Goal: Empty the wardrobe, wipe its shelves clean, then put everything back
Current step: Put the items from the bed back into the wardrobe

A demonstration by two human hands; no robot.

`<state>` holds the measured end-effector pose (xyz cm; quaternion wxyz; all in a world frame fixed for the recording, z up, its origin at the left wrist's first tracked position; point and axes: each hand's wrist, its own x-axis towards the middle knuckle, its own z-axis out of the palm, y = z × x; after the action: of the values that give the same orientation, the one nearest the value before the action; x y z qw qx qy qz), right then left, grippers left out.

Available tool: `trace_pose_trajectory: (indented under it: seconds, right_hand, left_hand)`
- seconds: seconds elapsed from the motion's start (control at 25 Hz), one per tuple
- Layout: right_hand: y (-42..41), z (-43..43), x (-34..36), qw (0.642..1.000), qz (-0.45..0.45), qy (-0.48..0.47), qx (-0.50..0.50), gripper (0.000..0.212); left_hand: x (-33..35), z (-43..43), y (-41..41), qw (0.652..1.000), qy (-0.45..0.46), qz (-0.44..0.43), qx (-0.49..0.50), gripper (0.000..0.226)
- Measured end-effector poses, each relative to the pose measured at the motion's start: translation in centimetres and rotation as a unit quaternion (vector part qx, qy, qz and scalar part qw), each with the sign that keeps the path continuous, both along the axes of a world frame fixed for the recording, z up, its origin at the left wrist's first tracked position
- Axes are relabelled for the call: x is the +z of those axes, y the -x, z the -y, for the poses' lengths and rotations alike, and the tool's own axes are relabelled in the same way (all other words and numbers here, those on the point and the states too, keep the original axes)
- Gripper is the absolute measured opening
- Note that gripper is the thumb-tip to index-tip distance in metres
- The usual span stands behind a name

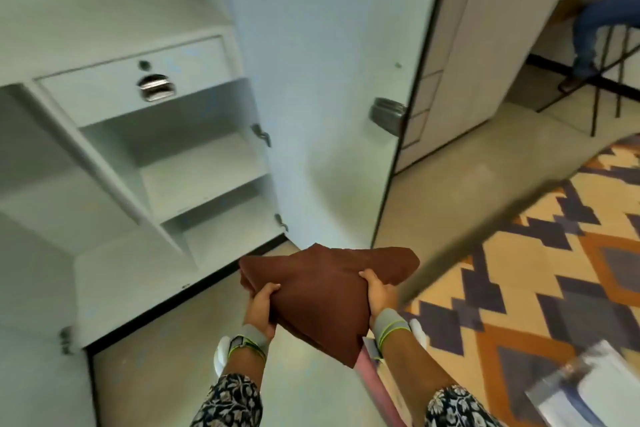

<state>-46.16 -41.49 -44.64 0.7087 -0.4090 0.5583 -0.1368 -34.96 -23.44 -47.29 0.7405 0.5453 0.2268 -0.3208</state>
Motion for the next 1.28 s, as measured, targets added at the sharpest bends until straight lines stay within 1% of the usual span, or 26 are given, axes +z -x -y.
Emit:
trace_pose_trajectory:
  seconds: [0.08, 0.16, 0.24, 0.36, 0.44, 0.52, 0.64, 0.72, 0.76, 0.88, 0.92, 1.0, 1.04, 1.12, 1.2, 1.28]
  right_hand:
    - [-4.3, -3.9, 2.4, 0.998, 0.037, 0.005, 0.045, 0.043]
    - [-8.1, -7.0, 4.7, 0.994, 0.076, 0.013, 0.076, 0.047]
    - [-12.5, -10.4, 8.2, 0.985, 0.126, 0.019, 0.113, 0.046]
    - [-19.4, -14.8, 14.2, 0.964, 0.206, 0.056, 0.162, 0.043]
    - [-24.4, -17.6, 18.1, 0.939, 0.269, 0.067, 0.203, 0.041]
    - [-28.3, -19.3, 21.4, 0.917, 0.324, 0.077, 0.217, 0.037]
    - [-36.0, -23.1, 26.4, 0.875, 0.404, 0.062, 0.258, 0.036]
    - [-41.1, -25.7, 29.5, 0.854, 0.438, 0.048, 0.276, 0.039]
    - [-43.3, -26.8, 31.2, 0.843, 0.454, 0.036, 0.287, 0.04]
    - [-49.3, -30.4, 35.6, 0.799, 0.504, -0.002, 0.326, 0.035]
    - [-51.6, -31.8, 36.9, 0.785, 0.518, -0.009, 0.339, 0.036]
    - [-55.8, -34.7, 39.1, 0.763, 0.536, -0.03, 0.361, 0.044]
    - [-58.1, -36.3, 40.0, 0.755, 0.541, -0.047, 0.368, 0.049]
    - [-62.1, -39.2, 40.8, 0.745, 0.541, -0.09, 0.381, 0.05]
    - [-65.1, -41.5, 41.0, 0.747, 0.518, -0.124, 0.398, 0.038]
    - [-68.0, -44.2, 40.0, 0.762, 0.484, -0.135, 0.408, 0.023]
  left_hand:
    - [2.7, -4.8, -3.1, 0.998, 0.013, 0.025, 0.052, 0.048]
    - [5.3, -8.4, -5.6, 0.994, 0.025, 0.059, 0.091, 0.048]
    - [8.8, -12.2, -8.7, 0.985, 0.054, 0.096, 0.131, 0.047]
    - [14.5, -16.6, -13.8, 0.961, 0.089, 0.165, 0.202, 0.047]
    - [18.0, -19.8, -17.6, 0.939, 0.116, 0.211, 0.246, 0.051]
    - [21.3, -21.5, -20.5, 0.928, 0.125, 0.239, 0.257, 0.053]
    - [26.8, -25.0, -26.7, 0.897, 0.145, 0.298, 0.293, 0.04]
    - [30.9, -27.3, -30.6, 0.871, 0.141, 0.338, 0.328, 0.031]
    - [32.8, -28.4, -32.2, 0.856, 0.145, 0.36, 0.34, 0.031]
    - [37.3, -32.4, -36.5, 0.813, 0.15, 0.421, 0.373, 0.045]
    - [38.6, -33.9, -38.2, 0.802, 0.149, 0.435, 0.381, 0.05]
    - [41.0, -36.9, -41.1, 0.792, 0.144, 0.441, 0.397, 0.056]
    - [42.0, -38.4, -42.5, 0.789, 0.147, 0.439, 0.403, 0.055]
    - [42.5, -41.1, -45.5, 0.781, 0.158, 0.452, 0.402, 0.039]
    - [42.6, -43.0, -47.7, 0.775, 0.178, 0.458, 0.398, 0.025]
    - [41.5, -45.5, -50.5, 0.78, 0.183, 0.439, 0.407, 0.024]
